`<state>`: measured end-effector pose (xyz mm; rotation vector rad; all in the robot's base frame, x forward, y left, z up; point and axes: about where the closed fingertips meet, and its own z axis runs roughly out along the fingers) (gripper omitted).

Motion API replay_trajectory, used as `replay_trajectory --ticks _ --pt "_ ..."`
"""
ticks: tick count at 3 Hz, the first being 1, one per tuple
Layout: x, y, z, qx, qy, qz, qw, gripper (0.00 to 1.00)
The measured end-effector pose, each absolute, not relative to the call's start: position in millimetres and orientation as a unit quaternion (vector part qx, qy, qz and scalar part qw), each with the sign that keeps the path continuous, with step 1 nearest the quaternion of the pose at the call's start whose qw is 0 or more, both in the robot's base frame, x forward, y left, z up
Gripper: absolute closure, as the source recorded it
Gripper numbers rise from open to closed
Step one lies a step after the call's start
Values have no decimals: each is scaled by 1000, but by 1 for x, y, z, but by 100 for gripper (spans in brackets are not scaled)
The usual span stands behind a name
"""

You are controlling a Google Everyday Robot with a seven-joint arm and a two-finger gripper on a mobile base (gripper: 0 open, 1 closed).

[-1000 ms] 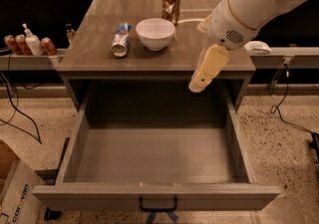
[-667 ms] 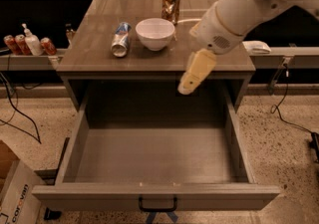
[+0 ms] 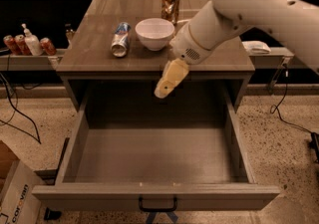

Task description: Place redbull can into top drawer

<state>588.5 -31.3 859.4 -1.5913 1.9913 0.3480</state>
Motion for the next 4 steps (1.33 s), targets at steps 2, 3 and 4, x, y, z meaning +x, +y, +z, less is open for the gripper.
replay_trajectory --ticks 2,3,4 --pt "625 5 839 -554 749 167 323 0" --pt "637 24 843 -548 740 181 345 0" --pt "645 48 851 -557 723 196 360 0"
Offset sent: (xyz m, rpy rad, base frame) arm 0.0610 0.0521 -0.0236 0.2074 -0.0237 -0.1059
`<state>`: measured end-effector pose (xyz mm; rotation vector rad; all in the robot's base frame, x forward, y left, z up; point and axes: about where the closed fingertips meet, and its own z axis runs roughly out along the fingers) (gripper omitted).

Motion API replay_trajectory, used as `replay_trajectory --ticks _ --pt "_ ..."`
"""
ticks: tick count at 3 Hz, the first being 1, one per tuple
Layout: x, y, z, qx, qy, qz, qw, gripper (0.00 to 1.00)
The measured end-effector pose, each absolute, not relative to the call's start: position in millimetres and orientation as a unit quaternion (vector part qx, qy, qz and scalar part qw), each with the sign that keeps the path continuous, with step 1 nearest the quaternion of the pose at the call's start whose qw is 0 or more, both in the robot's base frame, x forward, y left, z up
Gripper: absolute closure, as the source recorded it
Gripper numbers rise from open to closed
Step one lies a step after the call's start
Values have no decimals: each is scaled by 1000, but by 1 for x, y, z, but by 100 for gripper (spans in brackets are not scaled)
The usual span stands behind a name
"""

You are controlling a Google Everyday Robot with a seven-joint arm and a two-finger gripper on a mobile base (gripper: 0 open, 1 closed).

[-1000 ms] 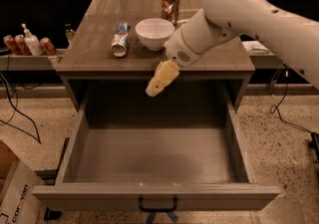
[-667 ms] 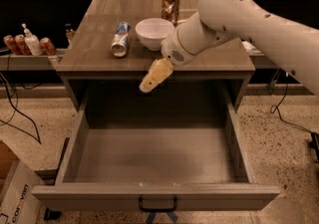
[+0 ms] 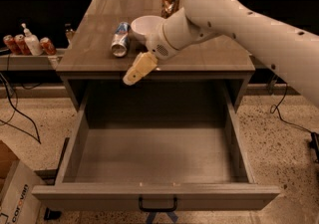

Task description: Place redbull can into top drawer

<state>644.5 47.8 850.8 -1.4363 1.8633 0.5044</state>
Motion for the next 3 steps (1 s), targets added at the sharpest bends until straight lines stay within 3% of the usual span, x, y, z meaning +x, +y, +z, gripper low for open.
replay_trajectory --ticks 3 --pt "679 99 840 -543 712 241 374 0"
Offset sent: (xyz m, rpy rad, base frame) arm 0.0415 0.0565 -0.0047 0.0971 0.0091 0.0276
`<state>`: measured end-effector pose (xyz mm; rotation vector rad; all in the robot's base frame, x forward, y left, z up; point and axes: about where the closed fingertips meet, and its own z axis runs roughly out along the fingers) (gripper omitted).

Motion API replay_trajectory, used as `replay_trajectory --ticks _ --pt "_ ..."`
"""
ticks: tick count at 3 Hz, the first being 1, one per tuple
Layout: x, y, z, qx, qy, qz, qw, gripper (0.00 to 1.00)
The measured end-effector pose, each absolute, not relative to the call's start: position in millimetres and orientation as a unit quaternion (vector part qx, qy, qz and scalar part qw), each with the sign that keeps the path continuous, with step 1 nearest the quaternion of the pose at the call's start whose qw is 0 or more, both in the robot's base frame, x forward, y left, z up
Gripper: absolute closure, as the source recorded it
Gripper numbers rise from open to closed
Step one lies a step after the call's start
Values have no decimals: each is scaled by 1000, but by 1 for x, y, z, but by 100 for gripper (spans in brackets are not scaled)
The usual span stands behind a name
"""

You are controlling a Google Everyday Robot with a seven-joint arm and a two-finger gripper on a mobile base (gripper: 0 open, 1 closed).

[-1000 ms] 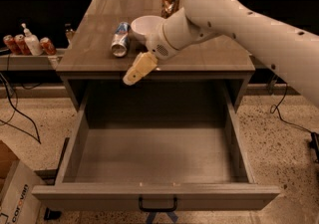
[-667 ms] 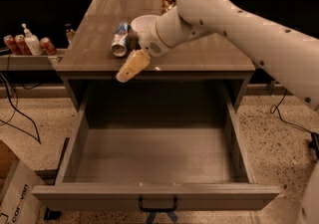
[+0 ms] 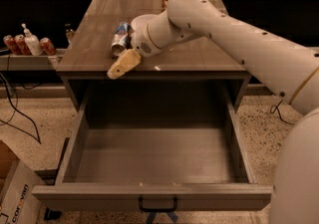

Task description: Place redbull can into top drawer

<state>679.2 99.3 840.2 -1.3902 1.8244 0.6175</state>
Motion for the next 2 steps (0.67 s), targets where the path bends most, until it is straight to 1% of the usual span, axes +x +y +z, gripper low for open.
replay_trajectory --ticks 2 --pt "700 109 839 -507 727 248 392 0"
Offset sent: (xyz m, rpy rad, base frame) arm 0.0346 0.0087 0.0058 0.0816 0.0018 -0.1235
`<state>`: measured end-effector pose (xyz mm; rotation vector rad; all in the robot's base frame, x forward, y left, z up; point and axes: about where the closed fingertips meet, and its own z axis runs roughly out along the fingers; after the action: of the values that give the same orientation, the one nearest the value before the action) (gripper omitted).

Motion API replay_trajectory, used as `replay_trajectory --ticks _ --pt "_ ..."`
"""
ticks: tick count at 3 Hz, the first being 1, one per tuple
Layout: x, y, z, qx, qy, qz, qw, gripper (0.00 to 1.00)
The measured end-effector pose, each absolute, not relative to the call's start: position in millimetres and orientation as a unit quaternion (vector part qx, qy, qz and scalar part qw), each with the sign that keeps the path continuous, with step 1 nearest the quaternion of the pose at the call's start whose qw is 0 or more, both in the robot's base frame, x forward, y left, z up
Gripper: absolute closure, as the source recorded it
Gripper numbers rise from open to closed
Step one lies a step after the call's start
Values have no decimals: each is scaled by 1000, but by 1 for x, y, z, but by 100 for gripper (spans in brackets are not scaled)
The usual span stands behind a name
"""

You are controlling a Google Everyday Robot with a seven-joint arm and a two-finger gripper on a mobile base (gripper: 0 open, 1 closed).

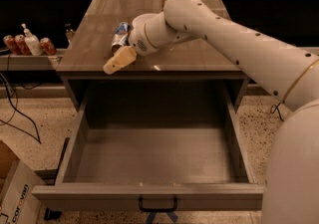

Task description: Place redbull can into top drawer

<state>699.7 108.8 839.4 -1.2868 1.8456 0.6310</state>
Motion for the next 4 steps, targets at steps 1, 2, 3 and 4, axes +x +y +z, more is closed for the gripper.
replay_trajectory --ticks 1,2,3,4 --pt "710 114 836 -468 745 245 407 0" --pt "722 115 827 -413 766 255 421 0" --pt "733 116 827 -376 774 260 437 0" --pt "739 115 840 -360 773 256 456 0"
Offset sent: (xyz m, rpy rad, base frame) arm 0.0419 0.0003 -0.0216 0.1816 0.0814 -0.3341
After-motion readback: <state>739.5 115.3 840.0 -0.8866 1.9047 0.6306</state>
